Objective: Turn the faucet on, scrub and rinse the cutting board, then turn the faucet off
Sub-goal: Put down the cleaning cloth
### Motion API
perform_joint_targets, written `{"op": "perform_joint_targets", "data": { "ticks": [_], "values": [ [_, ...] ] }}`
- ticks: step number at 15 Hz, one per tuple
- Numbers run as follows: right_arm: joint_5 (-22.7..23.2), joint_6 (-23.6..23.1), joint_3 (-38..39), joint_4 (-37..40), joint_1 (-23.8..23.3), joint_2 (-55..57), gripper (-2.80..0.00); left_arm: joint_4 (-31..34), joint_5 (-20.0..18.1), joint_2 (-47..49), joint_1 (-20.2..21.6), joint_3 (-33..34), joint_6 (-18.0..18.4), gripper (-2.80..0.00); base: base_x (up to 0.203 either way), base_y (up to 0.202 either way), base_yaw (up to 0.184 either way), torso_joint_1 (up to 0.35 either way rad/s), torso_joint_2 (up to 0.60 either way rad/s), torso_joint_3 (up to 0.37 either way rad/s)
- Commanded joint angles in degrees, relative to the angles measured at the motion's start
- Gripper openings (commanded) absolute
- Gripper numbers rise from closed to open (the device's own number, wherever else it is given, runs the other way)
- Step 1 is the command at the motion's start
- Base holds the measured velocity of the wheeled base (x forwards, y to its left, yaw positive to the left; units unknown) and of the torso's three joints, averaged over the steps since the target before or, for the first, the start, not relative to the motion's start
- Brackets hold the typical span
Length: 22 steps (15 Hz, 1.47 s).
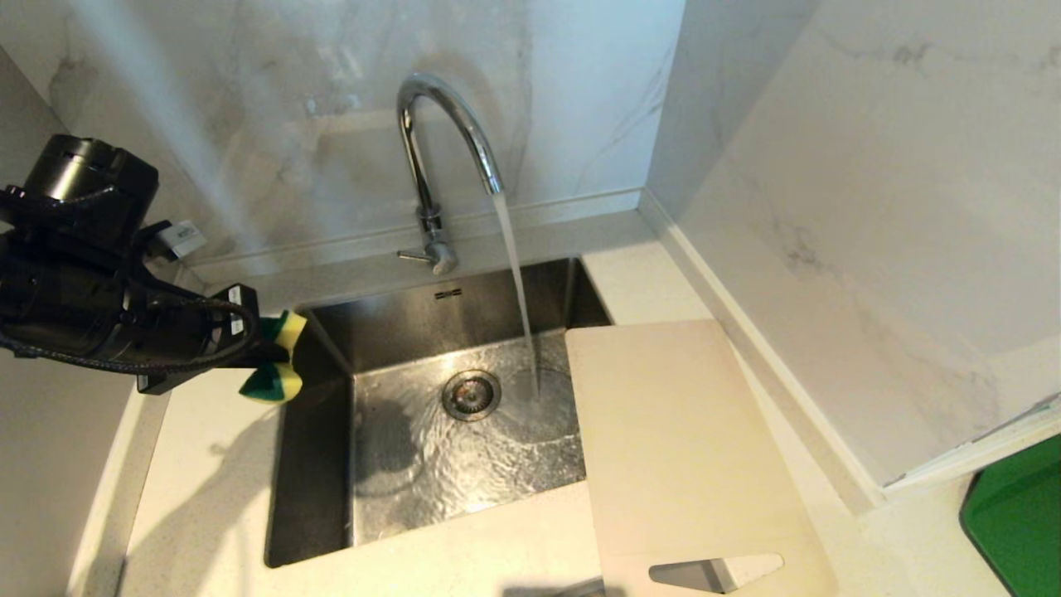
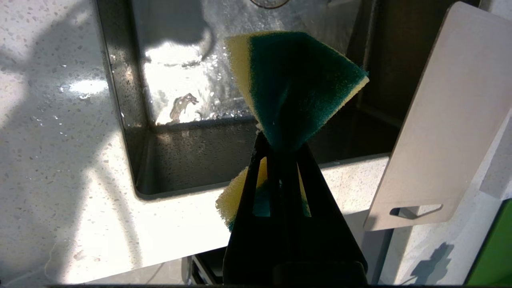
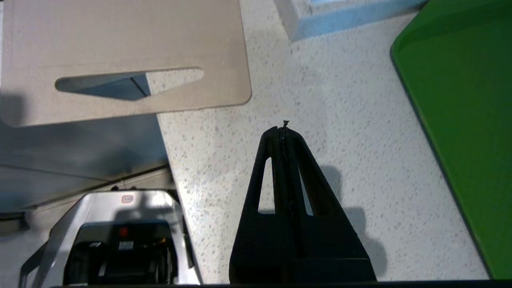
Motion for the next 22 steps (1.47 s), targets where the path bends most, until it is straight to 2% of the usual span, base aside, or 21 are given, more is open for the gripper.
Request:
{"op": "perform_joint_targets", "data": {
  "ticks": [1, 17, 22],
  "values": [
    [0.3, 0.1, 0.1, 0.2, 0.0, -0.1, -2.80, 0.2, -0.1, 0.0, 0.0, 0.1, -0.2, -2.80, 0.000, 0.000, 0.000, 0.000, 0.00, 0.000],
    [0.7, 2.2, 0.0, 0.2, 0.1, -0.1, -2.80, 0.2, 0.1, -0.5, 1.1, 0.5, 0.0, -2.80, 0.000, 0.000, 0.000, 0.000, 0.00, 0.000],
    [0.7, 2.0, 0.0, 0.2, 2.2, -0.1, -2.80, 0.2, -0.1, 0.5, 1.2, 0.6, 0.0, -2.80, 0.000, 0.000, 0.000, -0.031, 0.07, 0.034]
  ]
}}
